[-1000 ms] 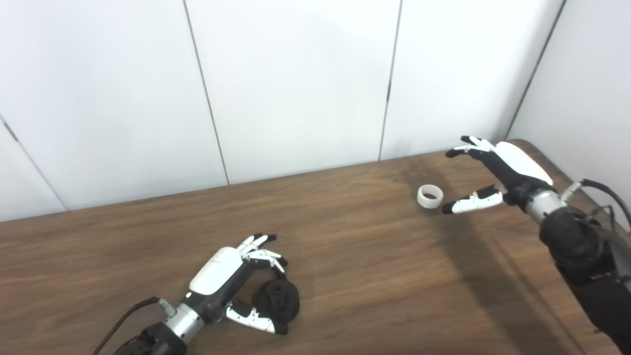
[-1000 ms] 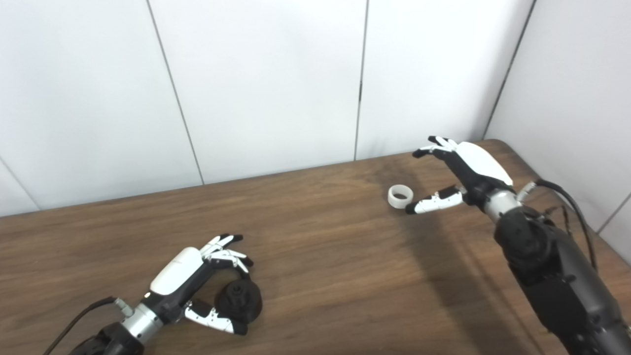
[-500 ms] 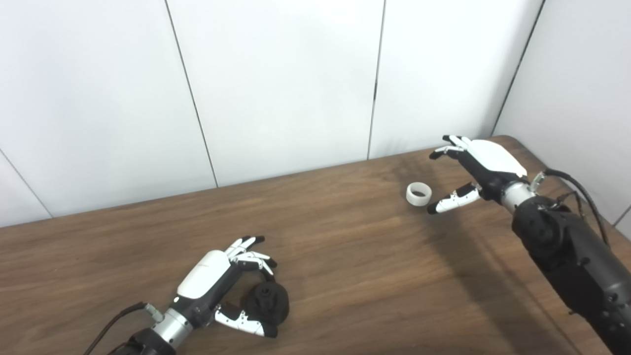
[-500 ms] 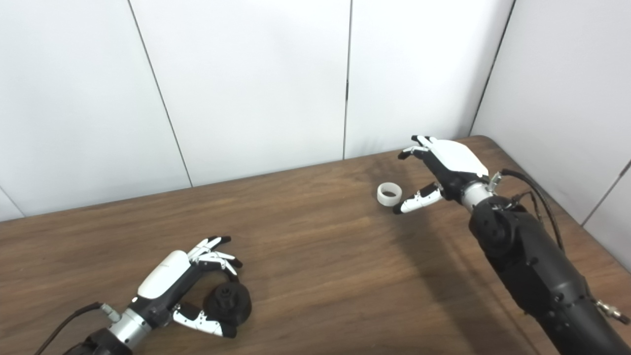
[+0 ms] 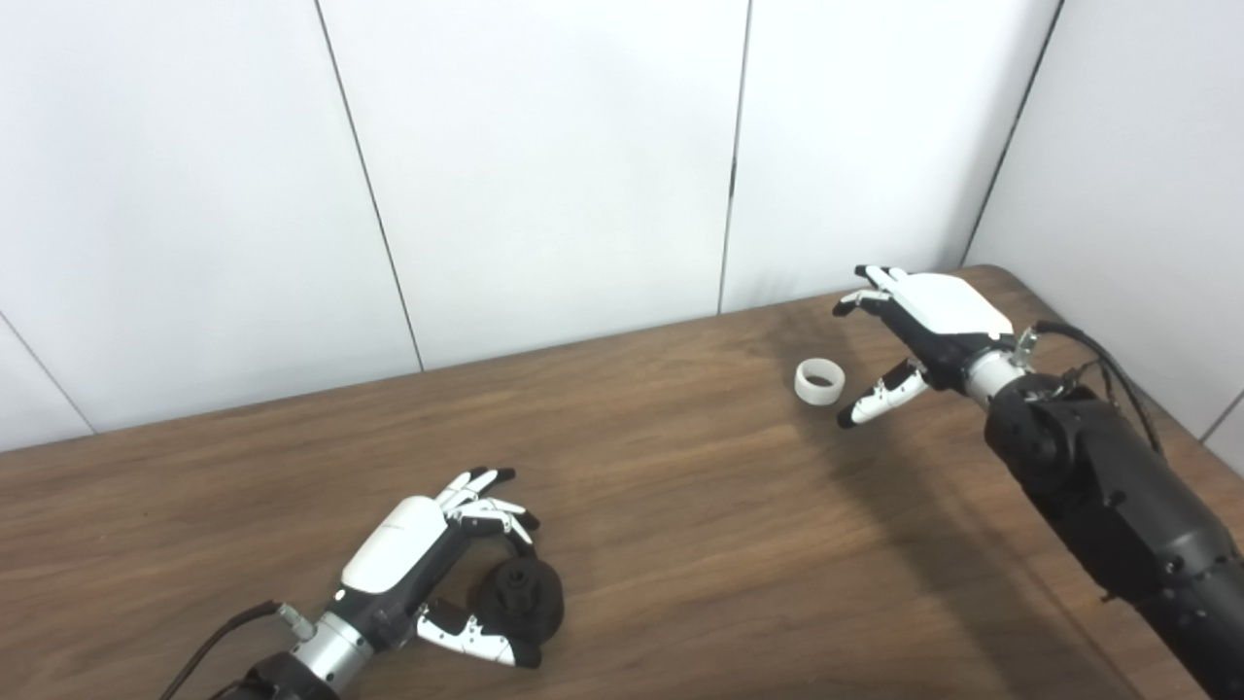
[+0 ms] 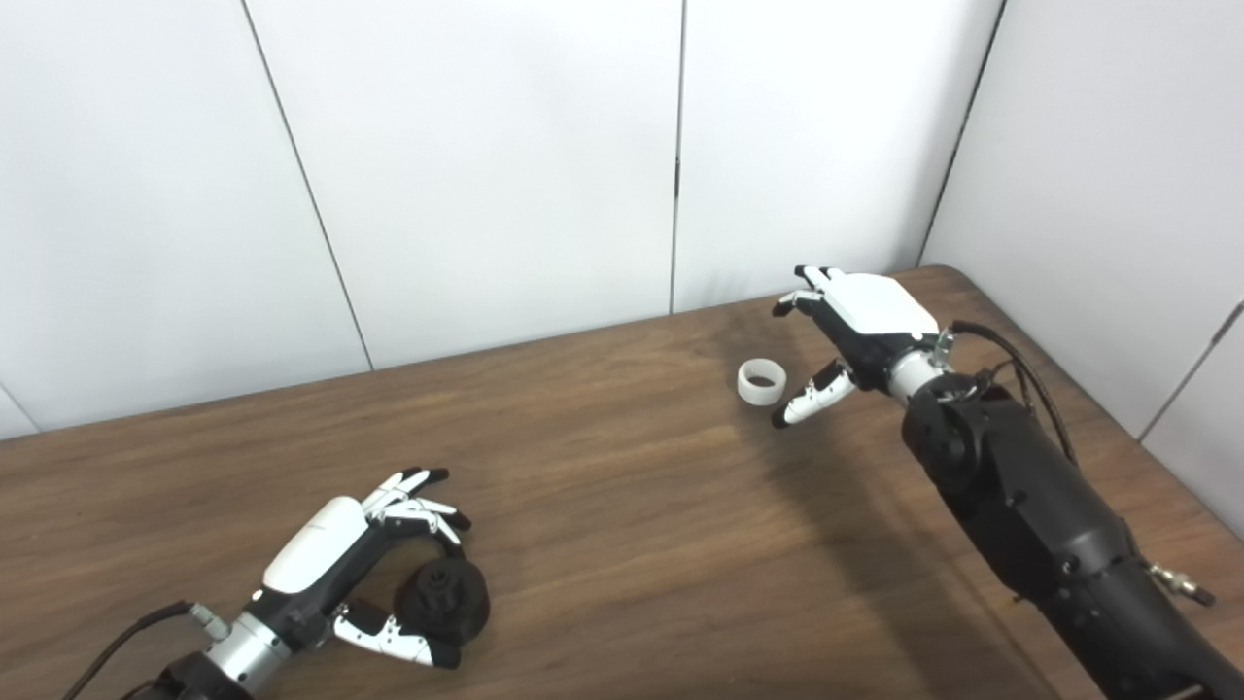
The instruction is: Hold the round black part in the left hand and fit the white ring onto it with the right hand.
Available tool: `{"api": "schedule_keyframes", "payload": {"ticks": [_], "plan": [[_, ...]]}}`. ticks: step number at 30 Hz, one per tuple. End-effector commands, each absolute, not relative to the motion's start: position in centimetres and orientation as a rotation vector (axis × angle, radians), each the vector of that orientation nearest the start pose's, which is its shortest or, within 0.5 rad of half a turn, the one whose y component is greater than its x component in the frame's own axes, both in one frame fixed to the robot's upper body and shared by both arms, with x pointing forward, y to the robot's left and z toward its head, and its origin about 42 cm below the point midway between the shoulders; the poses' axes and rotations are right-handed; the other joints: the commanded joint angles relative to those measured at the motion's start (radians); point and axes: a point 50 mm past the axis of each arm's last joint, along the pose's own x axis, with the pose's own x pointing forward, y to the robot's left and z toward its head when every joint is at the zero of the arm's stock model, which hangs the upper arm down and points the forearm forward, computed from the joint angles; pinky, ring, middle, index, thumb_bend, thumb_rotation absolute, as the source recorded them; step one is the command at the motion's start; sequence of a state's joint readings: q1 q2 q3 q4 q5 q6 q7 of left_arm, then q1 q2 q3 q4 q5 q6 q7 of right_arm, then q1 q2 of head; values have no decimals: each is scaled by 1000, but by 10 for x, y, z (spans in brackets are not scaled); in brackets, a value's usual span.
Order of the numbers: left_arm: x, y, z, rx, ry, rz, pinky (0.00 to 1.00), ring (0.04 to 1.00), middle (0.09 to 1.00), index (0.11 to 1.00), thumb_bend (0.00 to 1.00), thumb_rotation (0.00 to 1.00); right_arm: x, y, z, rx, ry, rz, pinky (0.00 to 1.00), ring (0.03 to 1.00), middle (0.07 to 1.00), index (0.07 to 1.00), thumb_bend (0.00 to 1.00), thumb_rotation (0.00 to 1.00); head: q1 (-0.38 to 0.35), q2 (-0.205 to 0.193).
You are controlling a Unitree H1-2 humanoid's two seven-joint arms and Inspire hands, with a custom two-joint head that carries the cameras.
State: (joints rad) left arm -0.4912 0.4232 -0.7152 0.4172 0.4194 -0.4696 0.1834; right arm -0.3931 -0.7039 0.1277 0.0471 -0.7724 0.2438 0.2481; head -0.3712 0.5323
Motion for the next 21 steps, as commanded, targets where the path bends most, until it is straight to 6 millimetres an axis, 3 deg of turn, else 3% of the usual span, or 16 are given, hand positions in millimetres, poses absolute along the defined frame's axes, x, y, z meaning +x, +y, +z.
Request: {"api": "schedule_keyframes", "payload": {"ticks": [1, 21], "plan": [[384, 194, 123, 916, -541, -674, 1000, 965, 747, 482, 524, 59, 402, -397, 289, -1506, -5, -96, 1000, 1000, 1000, 816, 962, 354, 0, -1], [379, 197, 124, 909, -546, -680, 1000, 963, 746, 482, 524, 59, 421, -401, 302, -1615, 20, -26, 1000, 1000, 1000, 809, 983, 354, -22, -13]]}}
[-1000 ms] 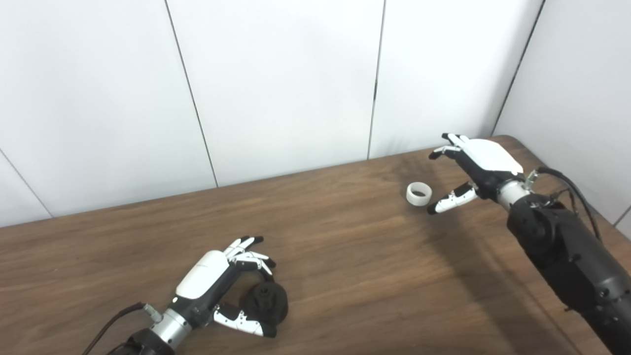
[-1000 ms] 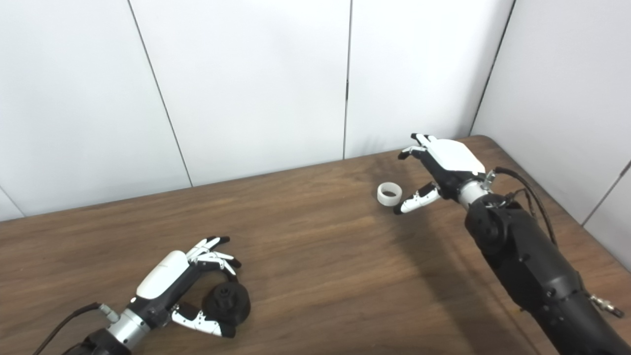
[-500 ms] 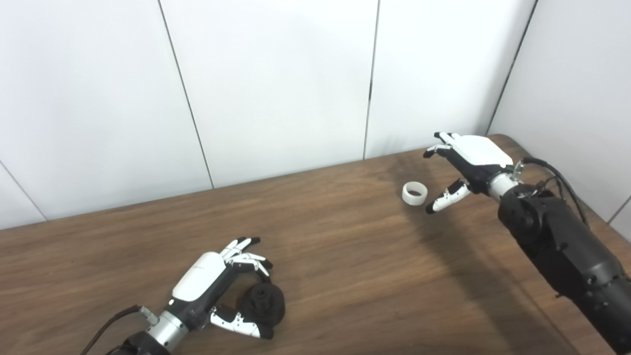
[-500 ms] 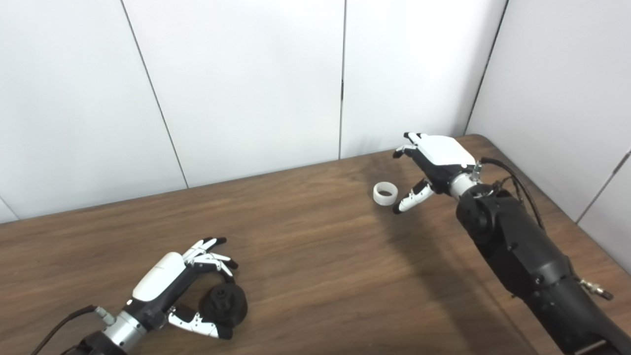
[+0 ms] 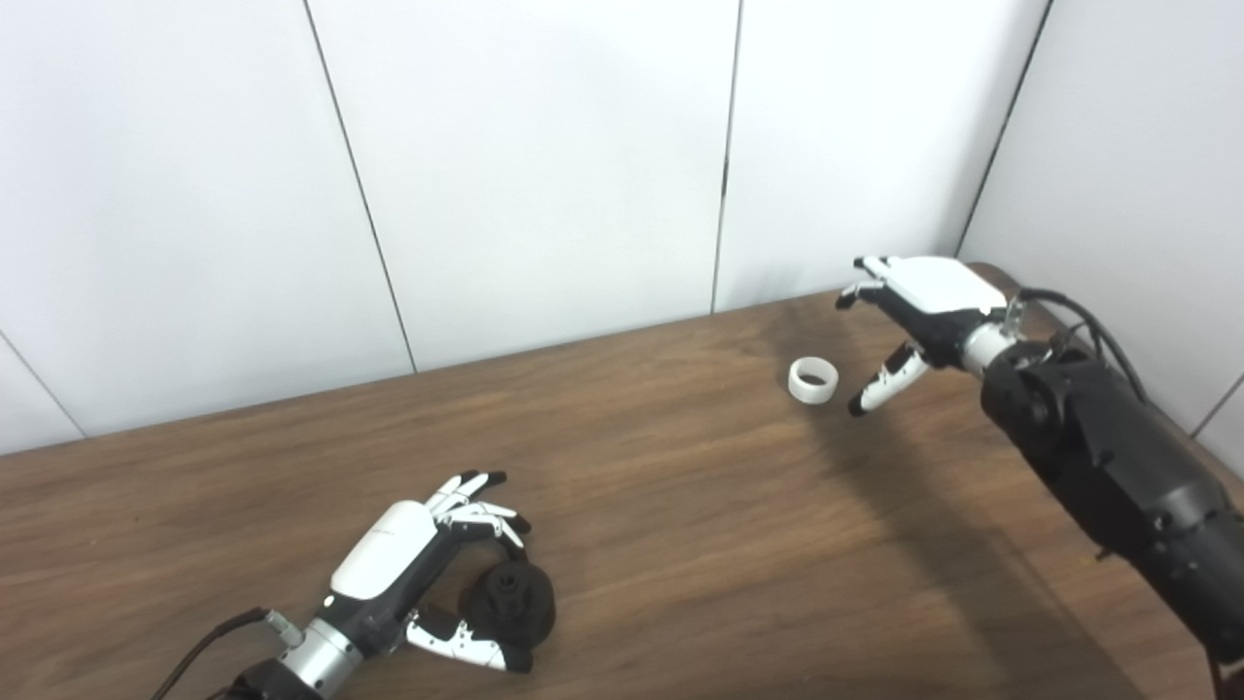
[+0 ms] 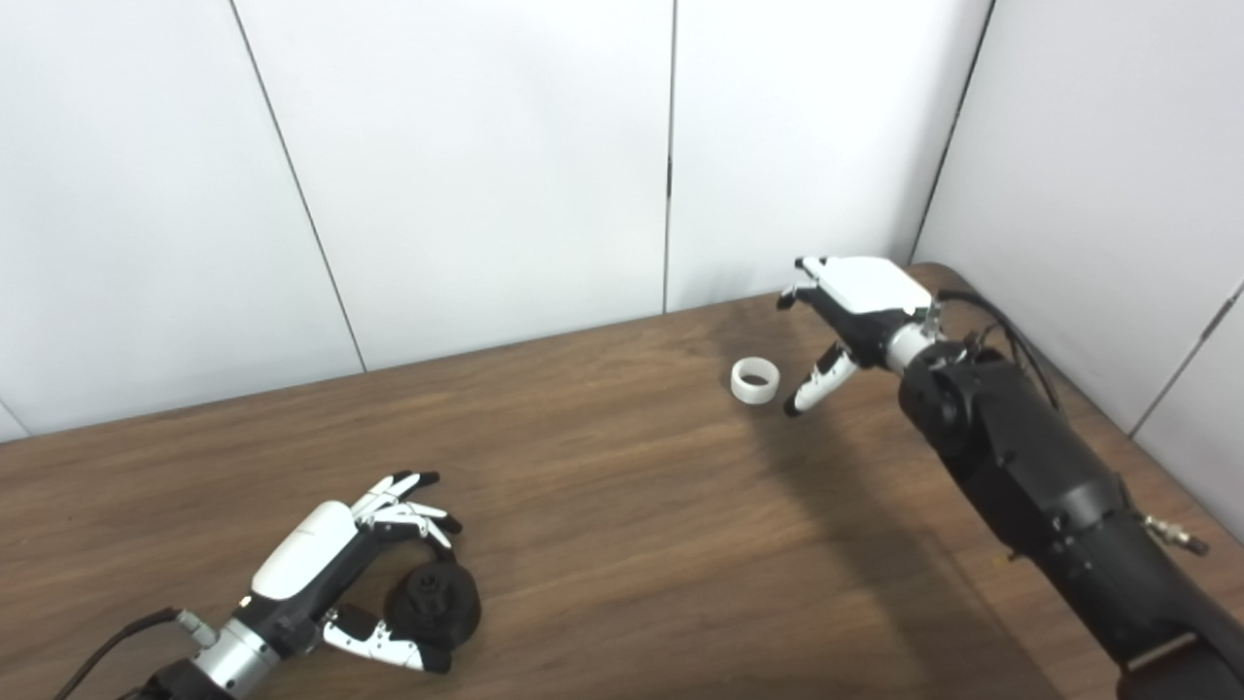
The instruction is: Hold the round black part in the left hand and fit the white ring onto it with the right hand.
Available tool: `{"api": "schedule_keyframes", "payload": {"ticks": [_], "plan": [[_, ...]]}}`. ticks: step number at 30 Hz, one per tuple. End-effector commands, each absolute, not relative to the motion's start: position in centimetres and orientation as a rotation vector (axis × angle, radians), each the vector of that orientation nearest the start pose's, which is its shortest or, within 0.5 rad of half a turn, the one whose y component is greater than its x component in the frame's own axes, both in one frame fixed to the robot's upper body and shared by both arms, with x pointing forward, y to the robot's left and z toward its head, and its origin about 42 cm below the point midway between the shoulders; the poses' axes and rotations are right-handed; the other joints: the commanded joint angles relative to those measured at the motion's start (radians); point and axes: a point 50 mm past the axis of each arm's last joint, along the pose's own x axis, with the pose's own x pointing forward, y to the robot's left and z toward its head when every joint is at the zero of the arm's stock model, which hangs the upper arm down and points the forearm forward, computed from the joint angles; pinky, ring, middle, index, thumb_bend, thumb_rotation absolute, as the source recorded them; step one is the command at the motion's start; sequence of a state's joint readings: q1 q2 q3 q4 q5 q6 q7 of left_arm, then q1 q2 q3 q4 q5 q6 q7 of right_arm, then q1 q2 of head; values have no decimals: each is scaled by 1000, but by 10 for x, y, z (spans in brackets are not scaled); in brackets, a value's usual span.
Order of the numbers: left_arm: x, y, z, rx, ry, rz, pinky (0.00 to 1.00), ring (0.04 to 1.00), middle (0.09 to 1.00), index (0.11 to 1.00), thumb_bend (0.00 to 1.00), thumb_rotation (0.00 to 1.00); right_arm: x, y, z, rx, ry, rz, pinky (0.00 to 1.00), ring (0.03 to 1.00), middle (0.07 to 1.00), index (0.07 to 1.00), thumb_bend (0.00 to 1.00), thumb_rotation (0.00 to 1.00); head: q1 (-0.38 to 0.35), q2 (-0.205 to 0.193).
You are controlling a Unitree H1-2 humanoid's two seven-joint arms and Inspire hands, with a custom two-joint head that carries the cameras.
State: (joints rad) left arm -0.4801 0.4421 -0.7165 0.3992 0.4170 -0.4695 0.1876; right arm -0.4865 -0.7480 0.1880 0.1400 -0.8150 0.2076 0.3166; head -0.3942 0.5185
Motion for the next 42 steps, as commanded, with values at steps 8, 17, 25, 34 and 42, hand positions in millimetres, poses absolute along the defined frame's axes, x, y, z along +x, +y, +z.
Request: {"api": "schedule_keyframes", "payload": {"ticks": [8, 17, 25, 34, 42], "plan": [[375, 198, 123, 910, -548, -684, 1000, 965, 746, 482, 524, 57, 428, -397, 301, -1659, 20, 5, 1000, 1000, 1000, 816, 986, 370, 6, -5], [371, 197, 127, 902, -556, -695, 1000, 969, 747, 482, 524, 56, 438, -391, 304, -1676, 29, 41, 1000, 1000, 1000, 820, 1000, 394, 15, 11], [364, 196, 128, 893, -557, -706, 1000, 966, 745, 482, 524, 60, 445, -388, 308, -1695, 51, 84, 1000, 1000, 1000, 822, 1000, 380, 27, 27], [362, 198, 129, 883, -552, -697, 1000, 967, 743, 482, 524, 59, 450, -384, 303, -1678, 52, 119, 1000, 1000, 1000, 803, 1000, 371, 25, 39], [362, 199, 128, 889, -546, -690, 1000, 969, 744, 482, 524, 59, 447, -382, 292, -1663, 63, 140, 1000, 1000, 1000, 793, 996, 352, 25, 36]]}}
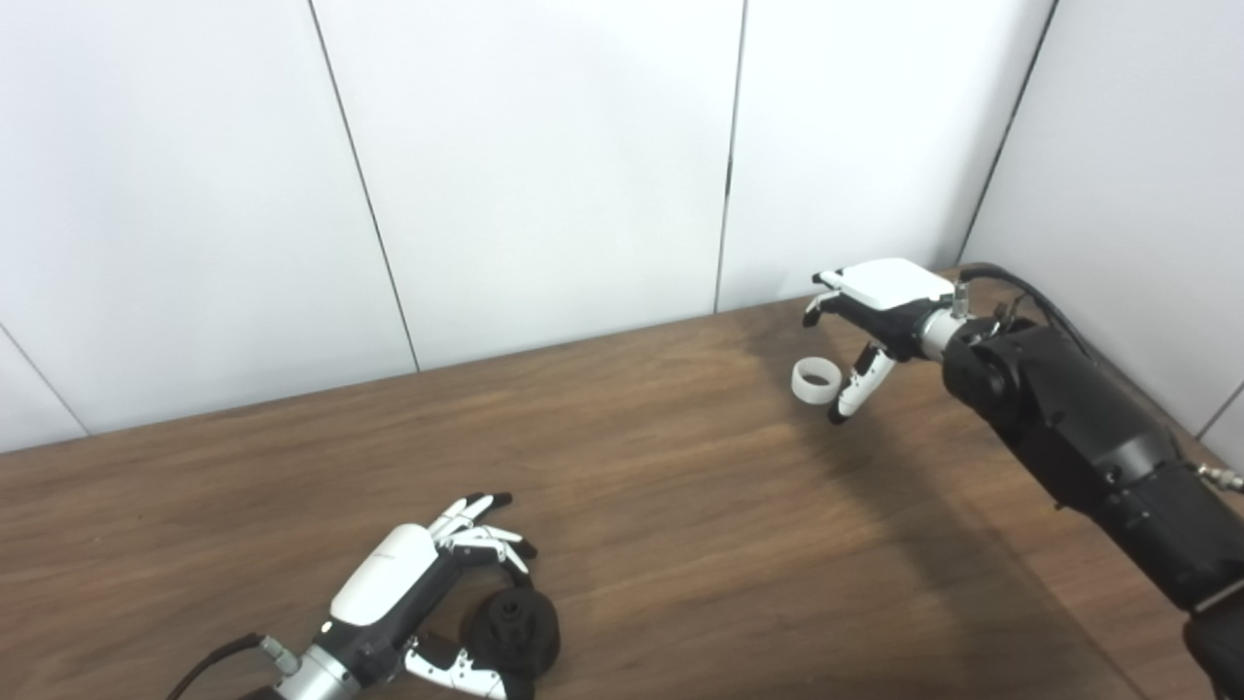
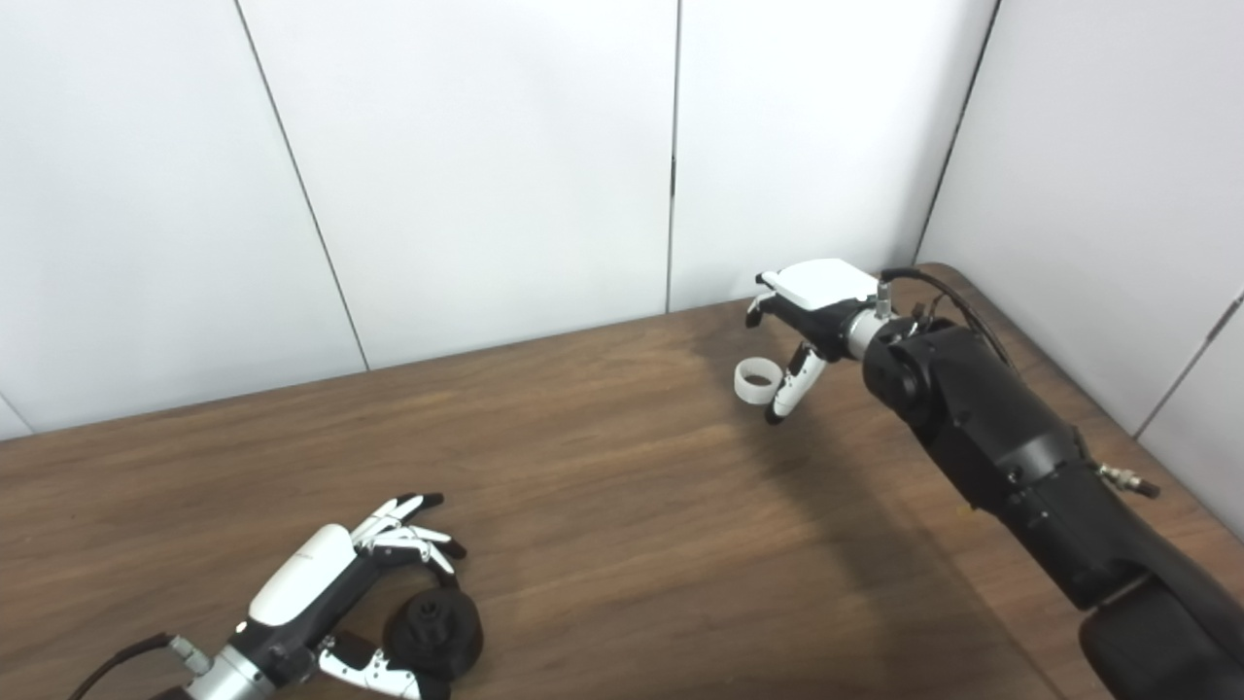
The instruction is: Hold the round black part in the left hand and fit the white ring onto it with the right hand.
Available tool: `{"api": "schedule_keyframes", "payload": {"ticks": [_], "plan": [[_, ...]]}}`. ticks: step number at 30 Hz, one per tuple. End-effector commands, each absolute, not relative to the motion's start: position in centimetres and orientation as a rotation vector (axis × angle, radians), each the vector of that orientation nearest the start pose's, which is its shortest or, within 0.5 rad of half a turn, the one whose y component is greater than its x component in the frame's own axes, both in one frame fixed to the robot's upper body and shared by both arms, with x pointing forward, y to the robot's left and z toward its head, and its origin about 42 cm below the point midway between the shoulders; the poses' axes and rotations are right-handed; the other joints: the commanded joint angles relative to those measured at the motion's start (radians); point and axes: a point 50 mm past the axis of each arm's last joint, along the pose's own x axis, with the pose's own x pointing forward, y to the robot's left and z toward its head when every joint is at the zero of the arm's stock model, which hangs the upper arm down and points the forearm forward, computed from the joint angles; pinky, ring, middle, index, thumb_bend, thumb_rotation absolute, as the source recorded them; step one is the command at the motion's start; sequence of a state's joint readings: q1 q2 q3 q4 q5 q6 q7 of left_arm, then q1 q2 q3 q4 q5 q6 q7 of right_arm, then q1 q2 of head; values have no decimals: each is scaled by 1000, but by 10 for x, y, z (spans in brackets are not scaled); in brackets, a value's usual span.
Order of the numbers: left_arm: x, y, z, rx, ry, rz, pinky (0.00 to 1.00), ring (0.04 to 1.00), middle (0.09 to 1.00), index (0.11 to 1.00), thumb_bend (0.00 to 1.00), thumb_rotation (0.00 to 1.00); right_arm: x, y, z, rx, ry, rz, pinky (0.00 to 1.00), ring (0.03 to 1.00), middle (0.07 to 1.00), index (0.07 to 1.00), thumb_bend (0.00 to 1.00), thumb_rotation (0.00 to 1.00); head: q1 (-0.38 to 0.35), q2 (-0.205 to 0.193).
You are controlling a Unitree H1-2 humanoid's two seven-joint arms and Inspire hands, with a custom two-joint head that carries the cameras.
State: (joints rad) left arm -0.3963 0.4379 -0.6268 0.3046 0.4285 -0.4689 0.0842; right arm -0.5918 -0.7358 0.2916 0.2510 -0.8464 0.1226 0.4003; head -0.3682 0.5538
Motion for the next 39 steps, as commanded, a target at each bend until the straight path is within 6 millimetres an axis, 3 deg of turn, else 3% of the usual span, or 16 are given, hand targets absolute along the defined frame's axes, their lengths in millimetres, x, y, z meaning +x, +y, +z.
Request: {"api": "schedule_keyframes", "payload": {"ticks": [1, 26, 39], "plan": [[362, 199, 128, 888, -546, -690, 1000, 969, 745, 482, 524, 59, 447, -383, 291, -1662, 61, 141, 1000, 1000, 1000, 792, 987, 350, -1, 1], [357, 205, 135, 880, -554, -696, 1000, 972, 749, 482, 524, 58, 449, -381, 276, -1633, 56, 144, 1000, 1000, 990, 786, 949, 321, 9, -3], [352, 206, 137, 879, -554, -704, 1000, 972, 746, 482, 524, 58, 454, -387, 289, -1669, 50, 134, 1000, 1000, 993, 787, 944, 326, 8, 5]]}}
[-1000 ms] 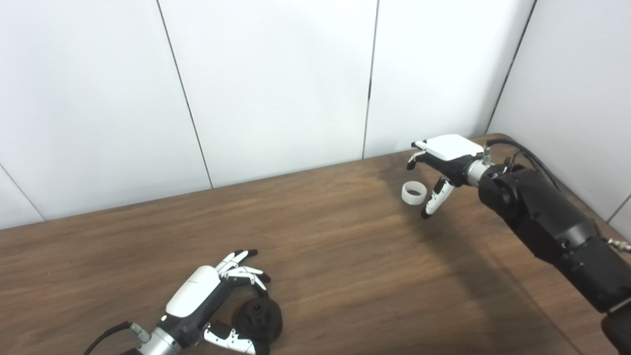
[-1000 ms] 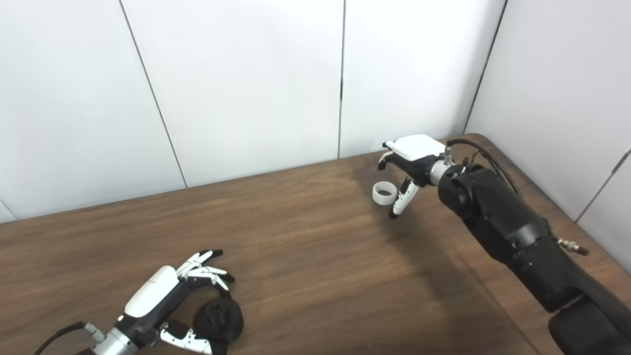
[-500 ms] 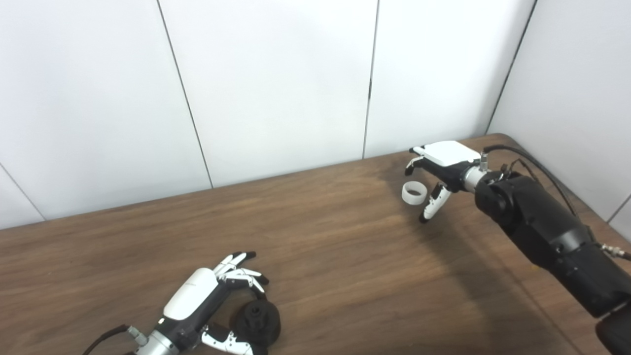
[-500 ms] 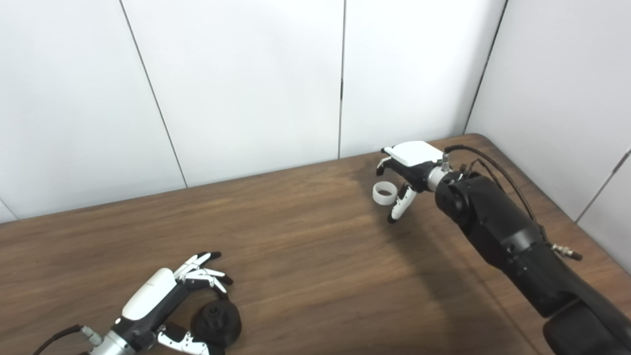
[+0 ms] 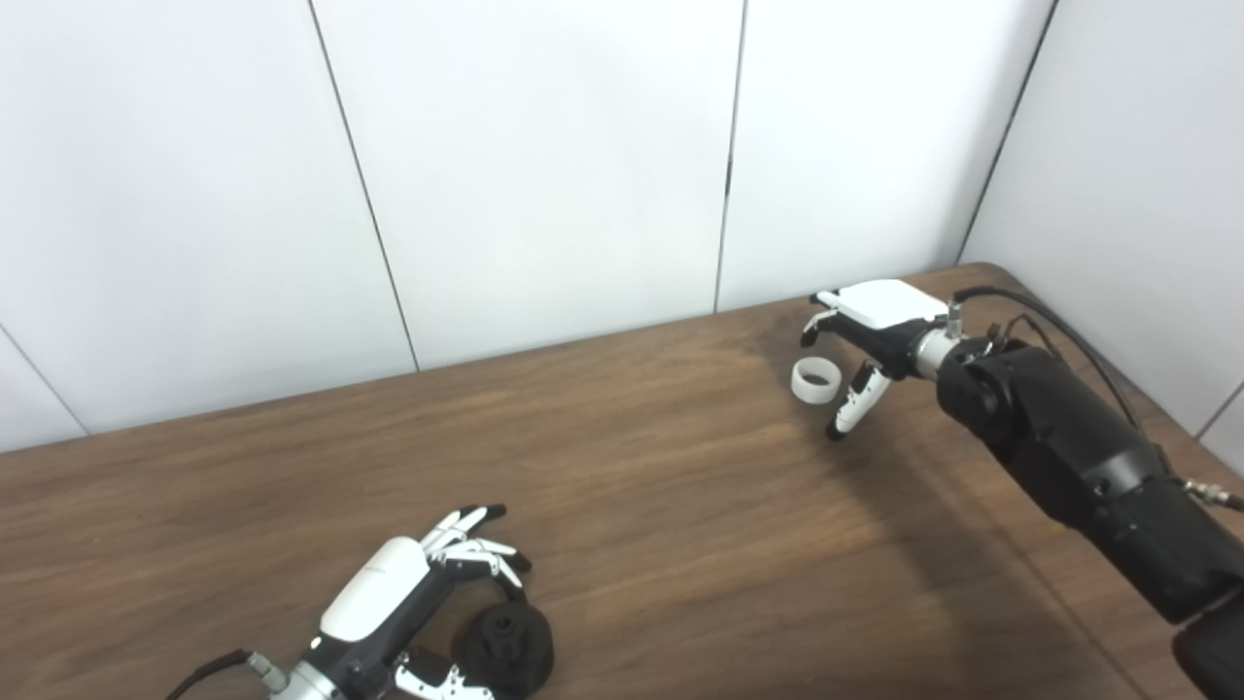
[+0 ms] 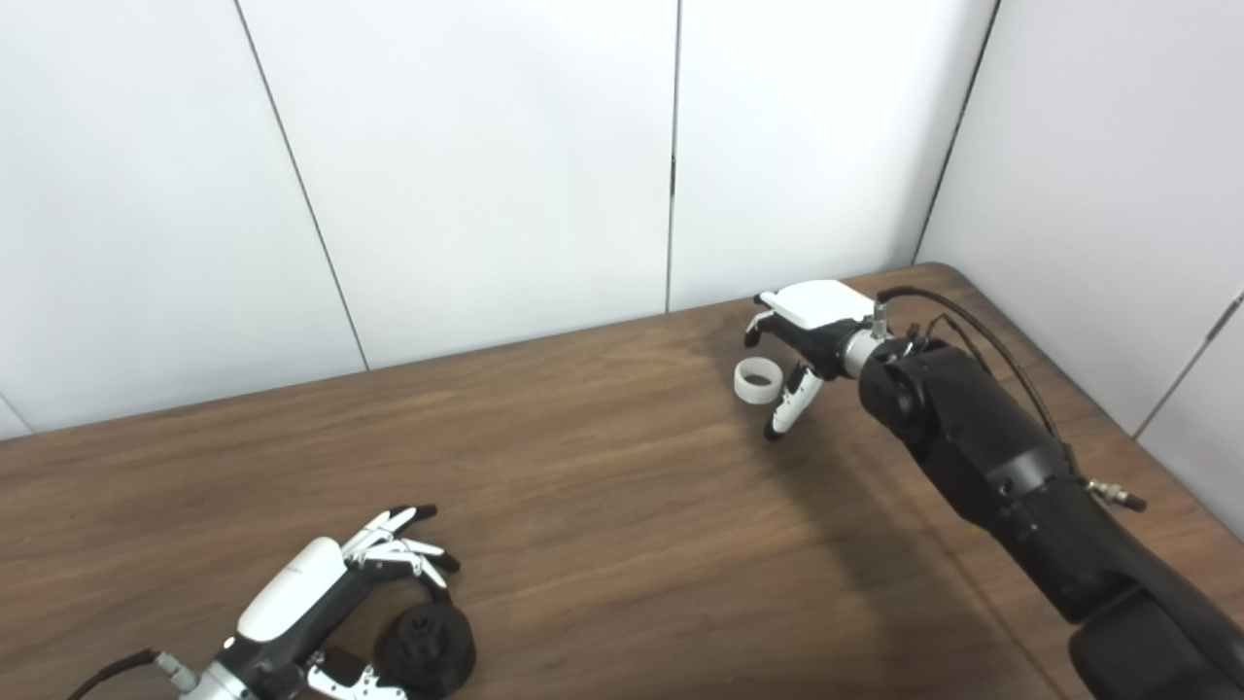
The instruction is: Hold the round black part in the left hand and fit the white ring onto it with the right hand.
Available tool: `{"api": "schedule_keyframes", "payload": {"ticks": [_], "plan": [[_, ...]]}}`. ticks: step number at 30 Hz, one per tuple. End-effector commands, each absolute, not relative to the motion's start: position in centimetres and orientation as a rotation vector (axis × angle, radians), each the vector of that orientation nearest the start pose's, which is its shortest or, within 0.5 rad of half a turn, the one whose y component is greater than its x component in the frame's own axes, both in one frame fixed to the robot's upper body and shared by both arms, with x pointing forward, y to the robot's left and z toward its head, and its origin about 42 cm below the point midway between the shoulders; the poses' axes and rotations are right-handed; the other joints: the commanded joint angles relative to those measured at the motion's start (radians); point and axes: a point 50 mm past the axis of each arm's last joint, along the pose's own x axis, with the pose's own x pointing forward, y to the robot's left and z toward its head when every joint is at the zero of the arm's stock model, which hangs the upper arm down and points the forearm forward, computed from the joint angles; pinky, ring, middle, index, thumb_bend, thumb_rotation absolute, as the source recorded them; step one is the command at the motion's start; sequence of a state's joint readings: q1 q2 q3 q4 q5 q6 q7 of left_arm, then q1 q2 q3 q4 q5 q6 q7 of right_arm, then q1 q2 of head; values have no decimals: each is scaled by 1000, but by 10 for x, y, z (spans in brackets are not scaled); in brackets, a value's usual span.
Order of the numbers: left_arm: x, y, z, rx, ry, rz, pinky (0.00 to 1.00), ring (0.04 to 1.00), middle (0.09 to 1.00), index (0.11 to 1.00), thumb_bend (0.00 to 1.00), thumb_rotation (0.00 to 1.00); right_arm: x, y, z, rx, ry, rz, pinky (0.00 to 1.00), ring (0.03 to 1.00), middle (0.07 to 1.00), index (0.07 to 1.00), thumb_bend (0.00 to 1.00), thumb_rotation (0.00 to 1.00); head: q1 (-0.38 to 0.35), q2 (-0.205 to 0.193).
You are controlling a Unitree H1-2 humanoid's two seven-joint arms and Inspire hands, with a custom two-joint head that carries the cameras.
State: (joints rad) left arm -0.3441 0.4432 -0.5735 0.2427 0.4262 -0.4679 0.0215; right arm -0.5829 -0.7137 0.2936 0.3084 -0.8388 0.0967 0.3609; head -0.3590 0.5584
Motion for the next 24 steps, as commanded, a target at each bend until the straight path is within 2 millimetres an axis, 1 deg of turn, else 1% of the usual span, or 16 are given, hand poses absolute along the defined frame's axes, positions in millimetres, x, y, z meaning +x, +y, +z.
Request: {"api": "schedule_keyframes", "payload": {"ticks": [1, 5, 8, 14, 20, 24], "plan": [[352, 206, 137, 879, -554, -704, 1000, 974, 748, 482, 524, 58, 455, -388, 290, -1671, 48, 134, 1000, 1000, 990, 785, 945, 327, -1, 1], [352, 206, 138, 877, -557, -699, 1000, 974, 747, 482, 524, 58, 455, -390, 291, -1681, 57, 137, 1000, 1000, 993, 789, 946, 347, 1, -1], [351, 206, 138, 875, -555, -698, 1000, 972, 746, 482, 524, 58, 455, -391, 290, -1682, 64, 139, 1000, 1000, 992, 789, 942, 328, 4, -4], [349, 207, 138, 871, -558, -697, 1000, 971, 746, 482, 524, 58, 454, -391, 287, -1688, 65, 148, 1000, 1000, 994, 794, 943, 345, 8, -1], [348, 208, 140, 871, -561, -697, 1000, 972, 746, 482, 524, 59, 455, -392, 281, -1677, 63, 150, 1000, 1000, 988, 787, 943, 313, 12, 3], [348, 209, 142, 869, -566, -695, 1000, 974, 747, 482, 524, 59, 454, -393, 276, -1677, 63, 153, 1000, 1000, 987, 792, 940, 312, 16, 2]]}}
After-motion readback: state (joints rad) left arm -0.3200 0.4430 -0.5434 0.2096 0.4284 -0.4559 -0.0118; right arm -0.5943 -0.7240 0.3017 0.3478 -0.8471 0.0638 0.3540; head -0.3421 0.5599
